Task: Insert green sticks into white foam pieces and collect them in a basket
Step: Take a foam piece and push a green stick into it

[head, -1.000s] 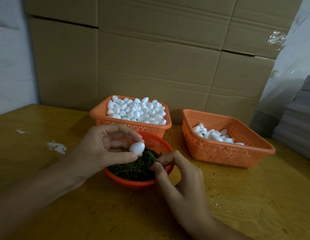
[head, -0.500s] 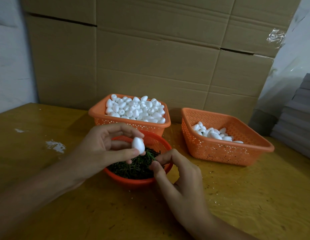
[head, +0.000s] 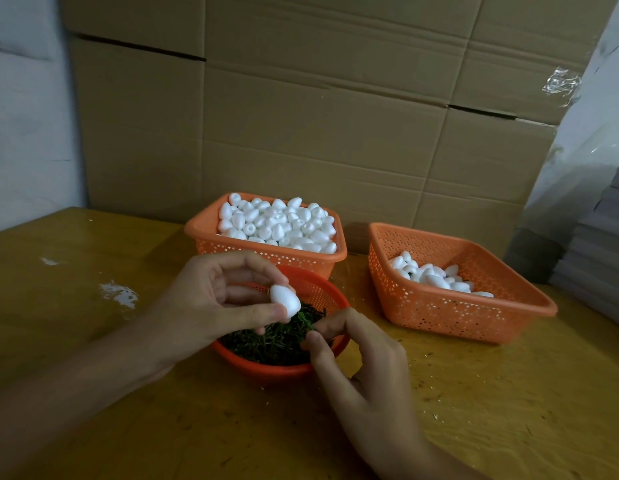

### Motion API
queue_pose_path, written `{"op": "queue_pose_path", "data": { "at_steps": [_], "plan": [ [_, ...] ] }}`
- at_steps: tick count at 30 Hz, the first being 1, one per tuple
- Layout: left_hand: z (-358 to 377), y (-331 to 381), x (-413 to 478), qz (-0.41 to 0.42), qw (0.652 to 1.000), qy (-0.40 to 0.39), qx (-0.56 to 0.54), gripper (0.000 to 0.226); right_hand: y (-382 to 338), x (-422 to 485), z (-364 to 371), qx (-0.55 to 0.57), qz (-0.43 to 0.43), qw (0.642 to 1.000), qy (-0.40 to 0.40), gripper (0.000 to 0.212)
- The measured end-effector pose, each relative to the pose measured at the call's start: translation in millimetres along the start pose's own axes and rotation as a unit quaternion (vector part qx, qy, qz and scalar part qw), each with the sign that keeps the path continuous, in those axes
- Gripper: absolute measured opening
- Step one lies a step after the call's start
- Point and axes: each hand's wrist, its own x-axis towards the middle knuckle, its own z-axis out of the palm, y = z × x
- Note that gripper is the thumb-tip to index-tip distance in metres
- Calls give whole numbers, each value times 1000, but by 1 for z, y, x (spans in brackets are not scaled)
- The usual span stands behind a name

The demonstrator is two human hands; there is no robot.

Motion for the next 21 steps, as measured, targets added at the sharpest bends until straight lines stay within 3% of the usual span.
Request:
{"op": "queue_pose_path", "data": {
  "at_steps": [21],
  "plan": [
    [2,2,0,-8,1000,6,-1,27,-3,1,-2,-1,12,1000,-6,15]
  ]
}}
